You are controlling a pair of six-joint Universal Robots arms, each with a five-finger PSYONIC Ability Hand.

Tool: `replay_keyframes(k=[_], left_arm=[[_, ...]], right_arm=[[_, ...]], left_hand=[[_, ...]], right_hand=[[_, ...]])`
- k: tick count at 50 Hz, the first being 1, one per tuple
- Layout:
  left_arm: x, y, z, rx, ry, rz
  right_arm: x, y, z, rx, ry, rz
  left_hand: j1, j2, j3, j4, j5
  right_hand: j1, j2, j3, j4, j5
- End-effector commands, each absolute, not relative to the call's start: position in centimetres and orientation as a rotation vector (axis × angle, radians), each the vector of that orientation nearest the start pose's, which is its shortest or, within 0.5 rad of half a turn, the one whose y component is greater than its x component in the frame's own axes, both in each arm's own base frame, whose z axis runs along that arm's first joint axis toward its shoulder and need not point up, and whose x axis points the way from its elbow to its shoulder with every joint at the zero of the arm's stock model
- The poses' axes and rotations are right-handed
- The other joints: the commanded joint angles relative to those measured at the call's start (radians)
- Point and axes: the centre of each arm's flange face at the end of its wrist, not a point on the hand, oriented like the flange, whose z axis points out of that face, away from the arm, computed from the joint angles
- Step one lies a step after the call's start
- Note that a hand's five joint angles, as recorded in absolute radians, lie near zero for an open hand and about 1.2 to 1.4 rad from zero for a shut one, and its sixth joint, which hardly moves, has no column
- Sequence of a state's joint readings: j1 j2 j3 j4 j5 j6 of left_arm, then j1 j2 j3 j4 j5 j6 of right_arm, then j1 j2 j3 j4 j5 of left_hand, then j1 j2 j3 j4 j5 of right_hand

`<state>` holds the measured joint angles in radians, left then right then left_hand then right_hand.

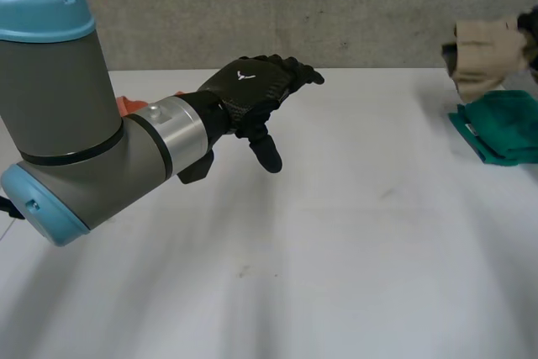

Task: Fold the laundry.

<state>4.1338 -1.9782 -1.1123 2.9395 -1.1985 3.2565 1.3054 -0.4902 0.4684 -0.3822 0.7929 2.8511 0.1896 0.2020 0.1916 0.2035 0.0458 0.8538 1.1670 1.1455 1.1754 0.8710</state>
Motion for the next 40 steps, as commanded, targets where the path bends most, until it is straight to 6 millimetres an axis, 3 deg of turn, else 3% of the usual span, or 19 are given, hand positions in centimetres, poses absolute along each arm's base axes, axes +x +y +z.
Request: replay_keyframes(k=[1, 5, 11, 12, 13, 15, 19, 23, 28, 31, 34, 38, 39, 40], left_arm=[[-34.7, -22.8, 28.8, -0.978, -1.775, 1.581], [-34.7, -22.5, 28.3, -0.973, -1.803, 1.576], [-34.7, -22.4, 28.1, -0.972, -1.812, 1.574], [-34.7, -22.4, 28.2, -0.972, -1.811, 1.575], [-34.7, -22.4, 28.2, -0.972, -1.811, 1.575], [-34.7, -22.4, 28.3, -0.971, -1.808, 1.578], [-34.7, -22.2, 28.3, -0.973, -1.805, 1.578], [-34.8, -21.7, 28.7, -0.979, -1.791, 1.580], [-34.4, -21.3, 29.2, -0.977, -1.782, 1.589], [-34.2, -21.2, 29.5, -0.972, -1.772, 1.604], [-33.9, -21.3, 30.1, -0.962, -1.757, 1.634], [-33.6, -22.0, 30.6, -0.941, -1.740, 1.685], [-33.4, -22.3, 30.7, -0.935, -1.739, 1.694], [-33.3, -22.6, 30.8, -0.926, -1.742, 1.708]], right_arm=[[0.3, -55.7, 15.0, -1.037, 1.711, -2.377], [-1.8, -55.1, 11.8, -1.032, 1.752, -2.287], [-2.5, -54.0, 10.9, -1.036, 1.759, -2.182], [-2.8, -53.6, 11.5, -1.032, 1.765, -2.167], [-3.2, -53.5, 12.1, -1.027, 1.772, -2.169], [-3.7, -53.2, 13.1, -1.010, 1.789, -2.168], [-5.3, -52.9, 16.0, -0.957, 1.860, -2.223], [-7.5, -52.7, 21.3, -0.837, 2.003, -2.423], [-7.9, -51.2, 26.1, -0.813, 2.186, -2.541], [-6.5, -49.6, 29.1, -0.935, 2.302, -2.558], [-5.0, -48.7, 30.7, -1.017, 2.391, -2.569], [2.7, -47.1, 33.1, -1.072, 2.351, -2.551], [6.6, -46.1, 33.4, -1.074, 2.293, -2.522], [8.3, -45.7, 33.2, -1.065, 2.277, -2.497]], left_hand=[[0.039, 0.026, 0.037, 0.025, 0.008], [0.036, 0.023, 0.034, 0.022, 0.005], [0.039, 0.026, 0.037, 0.025, 0.008], [0.039, 0.026, 0.037, 0.025, 0.008], [0.039, 0.026, 0.037, 0.025, 0.008], [0.039, 0.026, 0.037, 0.025, 0.008], [0.042, 0.029, 0.040, 0.028, 0.011], [0.041, 0.029, 0.040, 0.028, 0.011], [0.036, 0.023, 0.034, 0.022, 0.005], [0.036, 0.023, 0.034, 0.022, 0.005], [0.033, 0.020, 0.031, 0.019, 0.002], [0.027, 0.014, 0.025, 0.013, -0.004], [0.024, 0.012, 0.022, 0.010, -0.007], [0.018, 0.006, 0.016, 0.004, -0.013]], right_hand=[[0.542, 0.229, 0.251, 0.221, 0.351], [0.542, 0.229, 0.251, 0.221, 0.351], [0.542, 0.229, 0.251, 0.221, 0.351], [0.509, 0.195, 0.217, 0.187, 0.317], [0.197, -0.116, -0.094, -0.124, 0.006], [-0.679, -0.992, -0.971, -1.001, -0.871], [-0.679, -0.992, -0.971, -1.001, -0.871], [-0.679, -0.992, -0.971, -1.001, -0.871], [-0.679, -0.992, -0.971, -1.001, -0.871], [-0.679, -0.992, -0.971, -1.001, -0.871], [-0.679, -0.992, -0.971, -1.001, -0.871], [-0.679, -0.992, -0.971, -1.001, -0.871], [-0.679, -0.992, -0.971, -1.001, -0.871], [-0.679, -0.992, -0.971, -1.001, -0.871]])
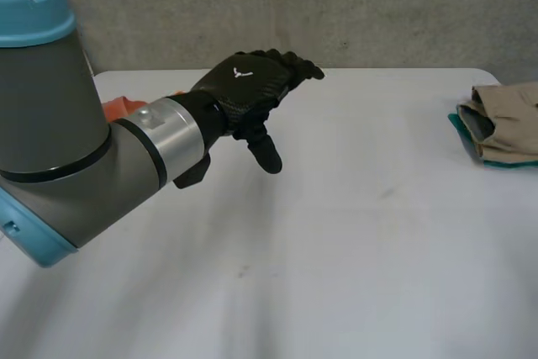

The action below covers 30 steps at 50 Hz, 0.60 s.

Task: Fold the laundry.

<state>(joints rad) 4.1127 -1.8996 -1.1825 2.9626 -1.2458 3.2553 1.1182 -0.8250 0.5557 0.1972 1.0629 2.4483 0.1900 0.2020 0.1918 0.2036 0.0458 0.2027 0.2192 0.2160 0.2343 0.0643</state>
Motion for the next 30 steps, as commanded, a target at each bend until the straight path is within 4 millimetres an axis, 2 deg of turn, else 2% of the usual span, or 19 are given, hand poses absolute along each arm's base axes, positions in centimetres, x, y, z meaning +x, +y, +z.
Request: replay_keyframes(k=[1, 2, 3, 6, 7, 8, 10, 11, 12, 14, 15, 16, 18, 19, 20, 23, 24, 28, 30], left_arm=[[-32.8, -23.2, 30.9, -0.904, -1.755, 1.735], [-32.5, -23.6, 31.0, -0.890, -1.763, 1.753], [-32.2, -24.1, 31.1, -0.876, -1.772, 1.773], [-30.7, -26.1, 31.4, -0.810, -1.813, 1.858], [-30.3, -26.7, 31.5, -0.793, -1.818, 1.887], [-29.3, -28.1, 31.6, -0.753, -1.832, 1.939], [-28.3, -29.5, 31.8, -0.715, -1.837, 1.992], [-27.7, -30.3, 31.8, -0.697, -1.840, 2.019], [-26.5, -32.1, 31.4, -0.662, -1.857, 2.065], [-25.3, -34.0, 30.7, -0.635, -1.878, 2.101], [-24.6, -35.1, 30.0, -0.625, -1.900, 2.112], [-23.0, -37.2, 28.6, -0.605, -1.947, 2.138], [-21.9, -39.0, 27.1, -0.613, -1.995, 2.156], [-21.4, -39.8, 26.2, -0.624, -2.017, 2.162], [-20.8, -41.2, 24.6, -0.663, -2.057, 2.172], [-19.8, -43.3, 21.7, -0.748, -2.122, 2.171], [-19.6, -44.4, 20.0, -0.829, -2.148, 2.167], [-18.1, -46.4, 16.2, -1.020, -2.225, 2.185], [-17.6, -47.0, 15.1, -1.074, -2.249, 2.191]], right_arm=[[9.9, -45.2, 32.9, -1.061, 2.259, -2.463], [11.3, -44.6, 32.6, -1.050, 2.244, -2.429], [13.7, -43.5, 31.8, -1.031, 2.222, -2.353], [16.8, -41.2, 30.9, -1.002, 2.175, -2.252], [18.6, -39.6, 30.4, -0.984, 2.139, -2.201], [19.6, -38.8, 29.9, -0.982, 2.121, -2.171], [21.4, -37.1, 28.8, -0.992, 2.081, -2.127], [22.9, -35.4, 27.7, -1.004, 2.049, -2.082], [23.7, -34.5, 27.1, -1.017, 2.035, -2.062], [24.8, -32.8, 25.8, -1.044, 2.016, -2.025], [25.8, -31.1, 24.5, -1.074, 2.004, -1.983], [26.2, -30.4, 23.8, -1.088, 2.000, -1.960], [26.7, -29.1, 22.4, -1.113, 2.007, -1.914], [27.0, -27.9, 20.9, -1.136, 2.019, -1.861], [27.1, -27.4, 20.4, -1.144, 2.024, -1.840], [26.9, -25.9, 18.9, -1.161, 2.056, -1.772], [26.8, -25.7, 18.6, -1.162, 2.065, -1.758], [26.0, -24.9, 17.8, -1.162, 2.103, -1.719], [25.8, -24.3, 17.5, -1.175, 2.106, -1.708]], left_hand=[[0.012, 0.000, 0.010, -0.002, -0.018], [0.012, 0.000, 0.010, -0.002, -0.019], [0.012, 0.000, 0.010, -0.002, -0.019], [0.006, -0.006, 0.004, -0.008, -0.024], [0.006, -0.006, 0.004, -0.008, -0.024], [0.003, -0.009, 0.001, -0.011, -0.027], [0.003, -0.009, 0.001, -0.011, -0.027], [0.003, -0.009, 0.001, -0.011, -0.027], [0.006, -0.006, 0.004, -0.008, -0.024], [0.009, -0.003, 0.007, -0.005, -0.022], [0.009, -0.003, 0.007, -0.005, -0.021], [0.009, -0.003, 0.007, -0.005, -0.021], [0.012, 0.000, 0.010, -0.002, -0.019], [0.015, 0.003, 0.013, 0.001, -0.016], [0.015, 0.003, 0.013, 0.001, -0.016], [0.018, 0.006, 0.016, 0.004, -0.013], [0.018, 0.006, 0.016, 0.004, -0.013], [0.021, 0.009, 0.019, 0.007, -0.010], [0.021, 0.009, 0.019, 0.007, -0.010]], right_hand=[[-0.028, -0.045, -0.041, -0.060, -0.064], [-0.028, -0.045, -0.041, -0.060, -0.064], [-0.028, -0.045, -0.041, -0.060, -0.064], [-0.028, -0.045, -0.041, -0.060, -0.064], [-0.028, -0.045, -0.041, -0.060, -0.064], [-0.028, -0.045, -0.041, -0.060, -0.064], [-0.028, -0.045, -0.041, -0.060, -0.064], [-0.028, -0.045, -0.041, -0.060, -0.064], [-0.028, -0.045, -0.041, -0.060, -0.064], [-0.028, -0.045, -0.041, -0.060, -0.064], [-0.028, -0.045, -0.041, -0.060, -0.064], [-0.028, -0.045, -0.041, -0.060, -0.064], [-0.028, -0.045, -0.041, -0.060, -0.064], [-0.028, -0.045, -0.041, -0.060, -0.064], [-0.028, -0.045, -0.041, -0.060, -0.064], [-0.028, -0.045, -0.041, -0.060, -0.064], [-0.028, -0.045, -0.041, -0.060, -0.064], [-0.028, -0.045, -0.041, -0.060, -0.064], [-0.028, -0.045, -0.041, -0.060, -0.064]])
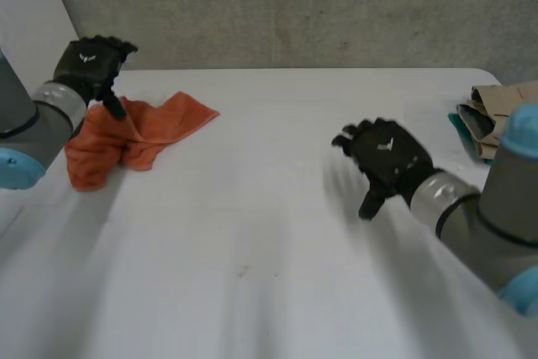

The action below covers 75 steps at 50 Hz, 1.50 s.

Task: Fold the laundry.

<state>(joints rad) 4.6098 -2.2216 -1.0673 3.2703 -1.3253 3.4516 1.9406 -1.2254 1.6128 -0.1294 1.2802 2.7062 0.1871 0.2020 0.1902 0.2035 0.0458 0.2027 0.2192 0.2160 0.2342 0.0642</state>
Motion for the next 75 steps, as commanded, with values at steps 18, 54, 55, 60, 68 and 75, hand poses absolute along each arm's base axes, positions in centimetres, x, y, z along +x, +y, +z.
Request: replay_keyframes(k=[18, 54, 55, 60, 68, 75], left_arm=[[-17.0, -51.1, 9.8, 0.950, 1.891, -1.995], [-33.1, -22.7, 20.6, 0.974, 2.701, -2.169], [-32.3, -23.7, 21.3, 0.925, 2.670, -2.199], [-29.9, -27.0, 22.0, 0.859, 2.558, -2.222], [-29.8, -29.7, 20.2, 1.206, 2.373, -2.174], [-31.9, -30.9, 18.2, 1.446, 2.353, -2.195]], right_arm=[[24.9, -23.2, 16.6, -1.201, 2.117, -1.718], [23.3, -25.0, 19.1, -1.111, 2.139, -1.847], [23.3, -25.0, 19.0, -1.109, 2.143, -1.841], [23.3, -24.7, 19.0, -1.100, 2.154, -1.818], [23.0, -23.2, 18.9, -0.985, 2.289, -1.575], [23.1, -23.8, 18.1, -0.709, 2.300, -1.503]], left_hand=[[1.209, 1.194, 1.206, 1.193, 1.176], [0.018, 0.003, 0.015, 0.001, -0.016], [0.029, 0.014, 0.026, 0.013, -0.004], [0.070, 0.056, 0.067, 0.054, 0.037], [0.182, 0.167, 0.179, 0.165, 0.149], [0.258, 0.243, 0.255, 0.242, 0.225]], right_hand=[[-0.028, -0.045, -0.041, -0.060, -0.064], [-0.028, -0.045, -0.041, -0.060, -0.064], [-0.028, -0.045, -0.041, -0.060, -0.064], [-0.028, -0.045, -0.041, -0.060, -0.064], [-0.028, -0.045, -0.041, -0.060, -0.064], [-0.028, -0.045, -0.041, -0.060, -0.064]])
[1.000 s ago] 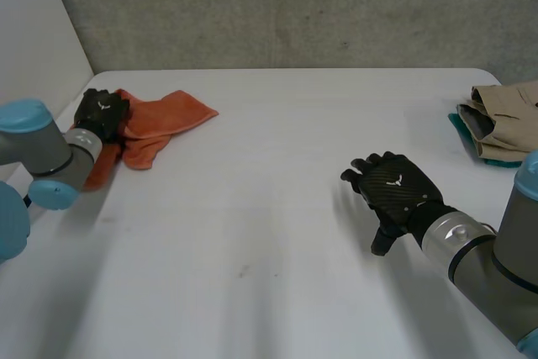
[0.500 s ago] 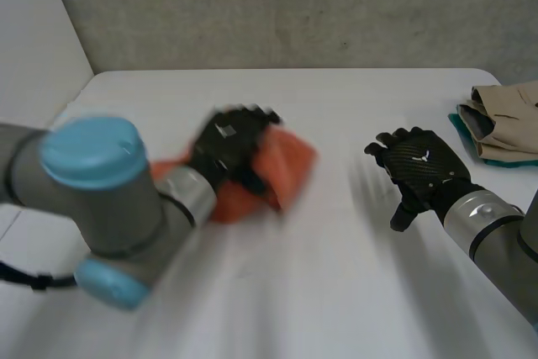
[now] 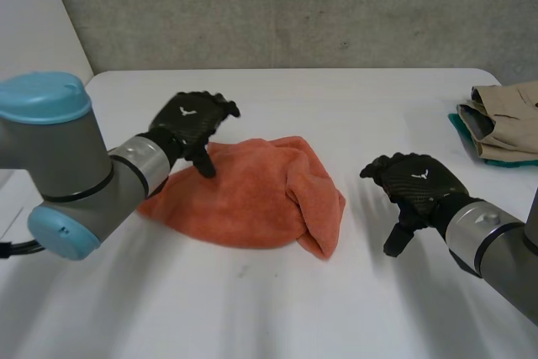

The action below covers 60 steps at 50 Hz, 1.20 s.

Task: Fold the laundry.

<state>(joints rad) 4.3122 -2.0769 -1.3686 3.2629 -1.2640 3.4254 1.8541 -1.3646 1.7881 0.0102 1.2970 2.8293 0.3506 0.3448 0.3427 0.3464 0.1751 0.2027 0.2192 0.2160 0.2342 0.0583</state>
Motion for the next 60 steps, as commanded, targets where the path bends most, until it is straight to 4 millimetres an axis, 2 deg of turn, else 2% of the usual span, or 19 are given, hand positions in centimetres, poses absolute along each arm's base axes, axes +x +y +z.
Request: replay_keyframes(k=[1, 3, 7, 13, 16, 19, 20, 23, 24, 27, 32, 35, 39, 40, 43, 47, 52, 57, 60], left_arm=[[-32.1, -31.1, 18.0, 1.455, 2.353, -2.197], [-32.6, -31.2, 17.5, 1.476, 2.347, -2.202], [-35.2, -30.6, 16.7, 1.575, 2.312, -2.234], [-37.8, -30.3, 14.6, 1.677, 2.302, -2.242], [-39.1, -29.3, 13.3, 1.763, 2.307, -2.226], [-39.6, -28.8, 12.5, 1.800, 2.309, -2.213], [-39.8, -28.8, 12.5, 1.801, 2.302, -2.219], [-39.9, -29.1, 12.8, 1.777, 2.271, -2.252], [-39.9, -29.4, 13.1, 1.741, 2.245, -2.279], [-39.6, -30.2, 14.0, 1.618, 2.203, -2.317], [-38.0, -30.6, 18.5, 1.334, 2.119, -2.377], [-37.4, -29.7, 19.9, 1.319, 2.101, -2.387], [-36.3, -28.1, 23.3, 1.285, 2.048, -2.440], [-35.8, -27.4, 24.7, 1.273, 2.022, -2.467], [-35.0, -26.2, 26.7, 1.254, 1.984, -2.501], [-34.1, -25.4, 27.9, 1.201, 1.973, -2.505], [-32.9, -25.2, 28.9, 1.050, 1.974, -2.476], [-32.4, -24.9, 28.8, 1.008, 2.001, -2.434], [-32.3, -24.7, 28.6, 1.014, 2.021, -2.411]], right_arm=[[23.2, -23.7, 17.7, -0.699, 2.303, -1.489], [23.3, -23.7, 16.6, -0.674, 2.320, -1.450], [23.1, -23.5, 15.8, -0.664, 2.358, -1.428], [22.5, -23.4, 15.3, -0.659, 2.397, -1.429], [22.4, -23.1, 15.4, -0.672, 2.398, -1.439], [22.3, -22.8, 15.6, -0.684, 2.393, -1.451], [22.3, -22.7, 15.7, -0.688, 2.391, -1.456], [22.3, -22.7, 15.7, -0.691, 2.384, -1.468], [22.3, -22.7, 15.7, -0.691, 2.384, -1.468], [22.3, -22.8, 15.9, -0.691, 2.380, -1.474], [22.7, -23.2, 16.5, -0.668, 2.351, -1.500], [23.0, -24.0, 17.3, -0.574, 2.326, -1.515], [23.7, -24.7, 18.3, -0.435, 2.273, -1.489], [23.9, -24.8, 18.4, -0.415, 2.261, -1.480], [25.2, -24.8, 18.4, -0.358, 2.220, -1.428], [27.2, -24.6, 18.4, -0.317, 2.168, -1.362], [30.1, -24.2, 17.1, -0.306, 2.148, -1.250], [33.2, -23.9, 15.8, -0.288, 2.116, -1.154], [34.4, -23.9, 15.6, -0.278, 2.094, -1.128]], left_hand=[[0.098, 0.104, 0.106, 0.102, 0.099], [0.098, 0.104, 0.106, 0.102, 0.099], [0.095, 0.101, 0.103, 0.099, 0.096], [0.124, 0.130, 0.132, 0.128, 0.125], [0.174, 0.180, 0.182, 0.178, 0.175], [0.356, 0.362, 0.364, 0.360, 0.357], [0.548, 0.554, 0.556, 0.552, 0.549], [0.898, 0.904, 0.906, 0.902, 0.899], [1.044, 1.050, 1.052, 1.048, 1.045], [1.046, 1.052, 1.054, 1.050, 1.047], [1.046, 1.052, 1.054, 1.050, 1.047], [1.046, 1.052, 1.054, 1.050, 1.047], [1.046, 1.052, 1.054, 1.050, 1.047], [1.046, 1.052, 1.054, 1.050, 1.047], [1.046, 1.052, 1.054, 1.050, 1.047], [1.046, 1.052, 1.054, 1.050, 1.047], [1.046, 1.052, 1.054, 1.050, 1.047], [1.046, 1.052, 1.054, 1.050, 1.047], [1.046, 1.052, 1.054, 1.050, 1.047]], right_hand=[[-0.028, -0.045, -0.041, -0.060, -0.058], [-0.028, -0.045, -0.041, -0.060, -0.058], [-0.028, -0.045, -0.041, -0.060, -0.058], [-0.028, -0.045, -0.041, -0.060, -0.058], [-0.028, -0.045, -0.041, -0.060, -0.058], [-0.028, -0.045, -0.041, -0.060, -0.058], [-0.028, -0.045, -0.041, -0.060, -0.058], [-0.028, -0.045, -0.041, -0.060, -0.058], [-0.028, -0.045, -0.041, -0.060, -0.058], [-0.028, -0.045, -0.041, -0.060, -0.058], [-0.028, -0.045, -0.041, -0.060, -0.058], [-0.028, -0.045, -0.041, -0.060, -0.058], [-0.028, -0.045, -0.041, -0.060, -0.058], [-0.028, -0.045, -0.041, -0.060, -0.058], [-0.028, -0.045, -0.041, -0.060, -0.058], [-0.028, -0.045, -0.041, -0.060, -0.058], [-0.028, -0.045, -0.041, -0.060, -0.058], [-0.028, -0.045, -0.041, -0.060, -0.058], [-0.028, -0.045, -0.041, -0.060, -0.058]])
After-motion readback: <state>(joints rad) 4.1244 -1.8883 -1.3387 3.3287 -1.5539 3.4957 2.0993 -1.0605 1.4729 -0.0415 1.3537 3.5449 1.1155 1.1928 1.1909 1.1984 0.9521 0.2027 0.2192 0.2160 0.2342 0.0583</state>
